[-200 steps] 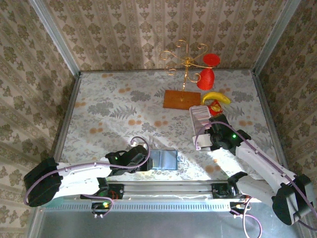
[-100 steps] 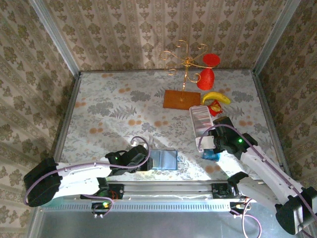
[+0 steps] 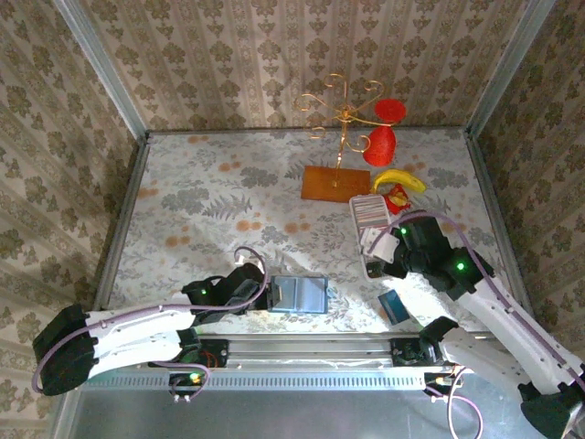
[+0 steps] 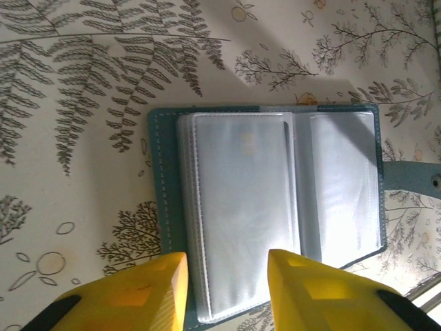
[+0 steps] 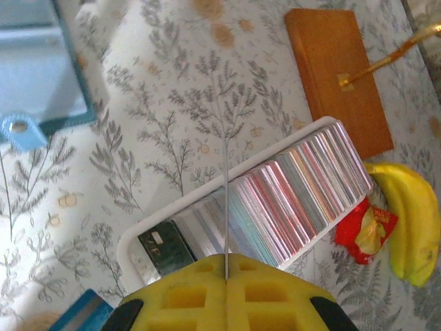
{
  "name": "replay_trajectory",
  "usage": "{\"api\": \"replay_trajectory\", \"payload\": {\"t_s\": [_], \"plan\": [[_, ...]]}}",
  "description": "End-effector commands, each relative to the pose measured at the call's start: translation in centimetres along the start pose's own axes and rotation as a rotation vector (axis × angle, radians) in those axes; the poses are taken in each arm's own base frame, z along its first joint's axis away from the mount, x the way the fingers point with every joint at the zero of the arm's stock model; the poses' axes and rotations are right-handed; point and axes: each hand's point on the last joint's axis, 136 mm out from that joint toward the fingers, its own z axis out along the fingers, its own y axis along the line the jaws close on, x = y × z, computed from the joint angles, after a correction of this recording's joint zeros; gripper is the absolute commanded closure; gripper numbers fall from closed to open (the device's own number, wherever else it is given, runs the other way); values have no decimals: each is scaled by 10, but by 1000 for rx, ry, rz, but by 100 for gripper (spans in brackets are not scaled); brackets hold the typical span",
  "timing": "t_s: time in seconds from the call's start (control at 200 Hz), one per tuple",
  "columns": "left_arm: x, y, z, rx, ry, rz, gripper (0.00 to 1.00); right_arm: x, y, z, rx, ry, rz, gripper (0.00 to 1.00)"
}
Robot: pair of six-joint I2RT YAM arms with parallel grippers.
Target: Put the credit cards into the card holder
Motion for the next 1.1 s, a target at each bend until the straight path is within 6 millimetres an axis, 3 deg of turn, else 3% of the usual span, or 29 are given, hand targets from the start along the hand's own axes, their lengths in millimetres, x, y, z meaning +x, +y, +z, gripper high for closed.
{"api": "replay_trajectory", "payload": {"t_s": [0.0, 0.085, 0.23, 0.315, 0.41, 0.6, 0.74, 1.095], "plan": [[6, 12, -2, -32, 25, 15, 60, -19, -17, -12, 37, -14, 482, 100], [6, 15, -3, -31, 19, 3, 58, -22, -1, -6, -56, 28, 863, 100], [8, 15, -1, -13, 26, -15, 55, -43, 66, 31, -315, 32, 1356, 100], [11, 14, 1, -11, 41, -17, 55, -60, 102, 54, -409, -37, 1519, 100], [13, 14, 2, -10, 53, -12, 55, -71, 130, 69, -387, -86, 1543, 100], [14, 12, 7, -8, 70, 0, 54, -84, 155, 104, -351, -53, 1508, 100], [17, 14, 9, -14, 77, -9, 54, -90, 157, 117, -341, -79, 1515, 100], [19, 15, 12, -11, 81, -22, 60, -72, 156, 128, -273, -69, 1522, 100]]}}
